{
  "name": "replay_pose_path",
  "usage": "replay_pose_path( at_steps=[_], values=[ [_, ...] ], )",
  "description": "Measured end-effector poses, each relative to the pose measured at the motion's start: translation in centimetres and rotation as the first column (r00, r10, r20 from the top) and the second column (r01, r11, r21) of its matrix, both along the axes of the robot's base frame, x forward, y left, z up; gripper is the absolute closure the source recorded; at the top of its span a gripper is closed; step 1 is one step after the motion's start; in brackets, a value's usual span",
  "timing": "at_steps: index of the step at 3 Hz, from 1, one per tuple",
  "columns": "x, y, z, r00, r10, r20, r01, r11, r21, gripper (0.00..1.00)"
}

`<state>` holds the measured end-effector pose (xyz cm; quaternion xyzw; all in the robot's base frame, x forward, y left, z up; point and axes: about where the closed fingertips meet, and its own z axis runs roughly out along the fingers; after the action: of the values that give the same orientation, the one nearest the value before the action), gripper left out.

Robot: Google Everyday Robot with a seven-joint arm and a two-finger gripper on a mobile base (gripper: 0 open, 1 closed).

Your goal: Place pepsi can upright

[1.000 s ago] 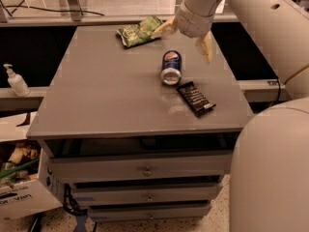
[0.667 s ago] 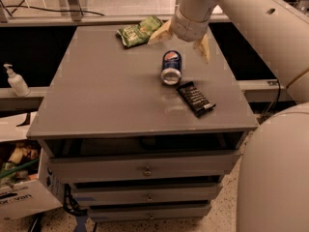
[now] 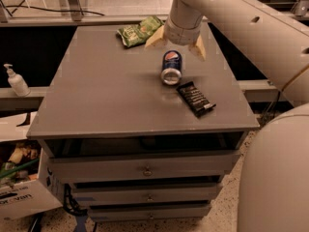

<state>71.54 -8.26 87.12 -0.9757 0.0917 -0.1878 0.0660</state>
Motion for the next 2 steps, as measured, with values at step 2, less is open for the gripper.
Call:
replay_pose_path(
  at_steps=[2],
  values=[
    [2.15,0.10,-1.29,0.9993,-0.031,-0.021,0.030,0.997,-0.075,0.00]
  ],
)
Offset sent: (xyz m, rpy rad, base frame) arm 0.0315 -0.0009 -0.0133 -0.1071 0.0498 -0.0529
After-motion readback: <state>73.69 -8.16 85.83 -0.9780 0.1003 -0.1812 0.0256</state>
